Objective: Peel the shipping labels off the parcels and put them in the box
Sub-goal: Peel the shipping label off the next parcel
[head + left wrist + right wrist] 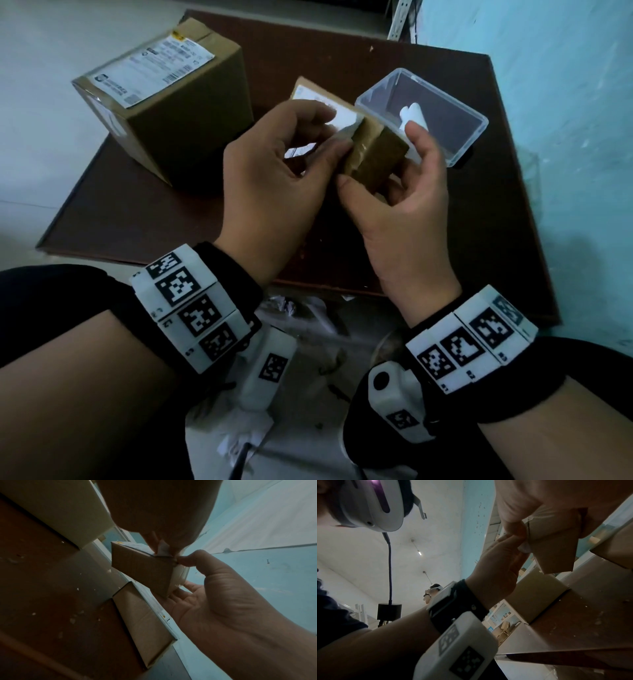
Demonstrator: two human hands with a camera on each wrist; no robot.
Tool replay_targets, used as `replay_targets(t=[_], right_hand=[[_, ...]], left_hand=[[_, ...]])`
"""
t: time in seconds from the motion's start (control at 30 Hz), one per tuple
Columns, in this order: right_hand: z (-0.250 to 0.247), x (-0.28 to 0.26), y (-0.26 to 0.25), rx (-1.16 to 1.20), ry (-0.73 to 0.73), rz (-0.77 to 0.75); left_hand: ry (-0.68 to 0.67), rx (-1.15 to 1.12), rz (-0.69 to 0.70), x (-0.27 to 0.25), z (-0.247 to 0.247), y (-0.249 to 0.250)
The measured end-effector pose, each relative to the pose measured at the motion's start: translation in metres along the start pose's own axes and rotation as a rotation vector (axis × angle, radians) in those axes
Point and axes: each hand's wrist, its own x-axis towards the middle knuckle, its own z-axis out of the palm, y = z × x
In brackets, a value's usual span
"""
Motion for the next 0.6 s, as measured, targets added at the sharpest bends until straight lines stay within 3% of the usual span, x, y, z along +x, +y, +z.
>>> replay_targets(t=[0.23,0.6], right_hand=[[0.0,-0.0009,0.004,-0.134,-0.001,-0.078],[-0.0017,-0.0019,0.0069,-0.196,0.024,-0.198]], left_hand=[[-0.032,0.042,0.021,-0.0006,0.0,0.0008],[-0.014,-0.091,-0.032,-0.0033,0.0037,0.0004]])
